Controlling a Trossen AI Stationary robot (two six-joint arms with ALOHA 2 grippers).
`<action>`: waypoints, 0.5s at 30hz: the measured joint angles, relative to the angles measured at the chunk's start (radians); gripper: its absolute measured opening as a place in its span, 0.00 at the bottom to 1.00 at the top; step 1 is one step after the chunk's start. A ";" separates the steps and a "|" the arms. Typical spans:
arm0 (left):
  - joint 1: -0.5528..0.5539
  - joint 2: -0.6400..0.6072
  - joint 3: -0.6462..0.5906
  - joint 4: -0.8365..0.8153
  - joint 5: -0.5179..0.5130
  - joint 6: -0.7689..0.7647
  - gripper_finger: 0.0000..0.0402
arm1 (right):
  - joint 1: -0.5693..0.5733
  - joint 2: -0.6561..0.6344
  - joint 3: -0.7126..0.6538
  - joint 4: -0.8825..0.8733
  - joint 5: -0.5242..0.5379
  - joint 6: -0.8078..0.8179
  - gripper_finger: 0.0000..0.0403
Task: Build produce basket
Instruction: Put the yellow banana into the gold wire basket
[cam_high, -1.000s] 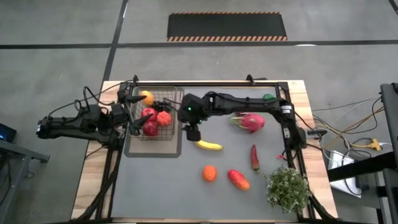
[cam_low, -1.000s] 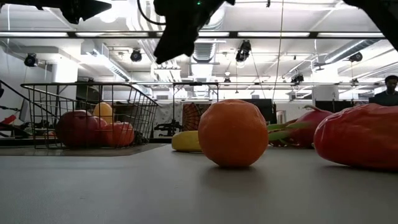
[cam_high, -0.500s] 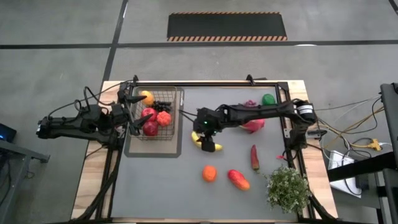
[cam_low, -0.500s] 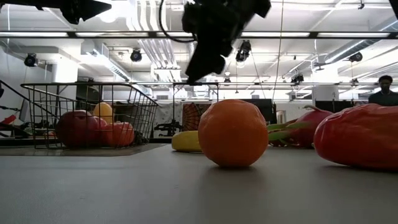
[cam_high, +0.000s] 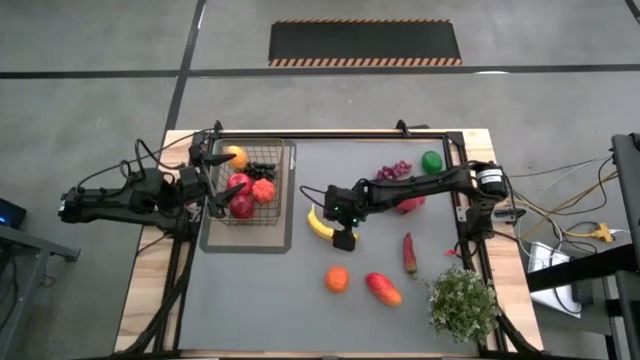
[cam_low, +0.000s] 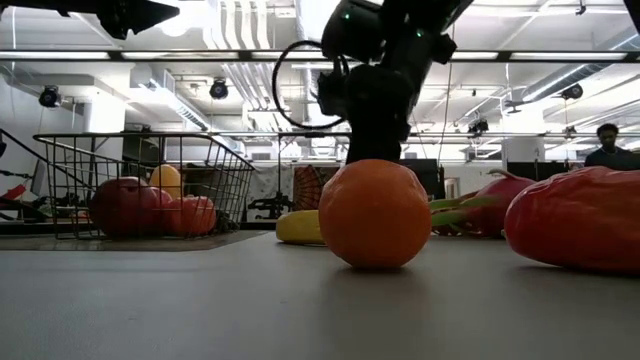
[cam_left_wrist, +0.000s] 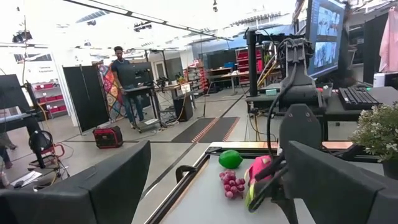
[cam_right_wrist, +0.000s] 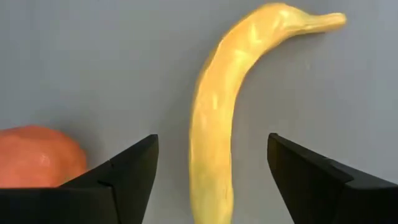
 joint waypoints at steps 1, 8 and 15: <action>0.000 0.000 0.000 -0.001 -0.001 -0.001 0.88 | 0.003 0.003 -0.007 0.014 0.001 0.000 0.70; 0.000 0.001 0.000 0.000 0.000 -0.001 0.88 | 0.030 0.054 -0.027 0.089 0.000 -0.020 0.61; 0.000 0.009 0.000 0.000 0.001 -0.001 0.88 | 0.028 0.076 -0.040 0.103 0.082 -0.021 0.51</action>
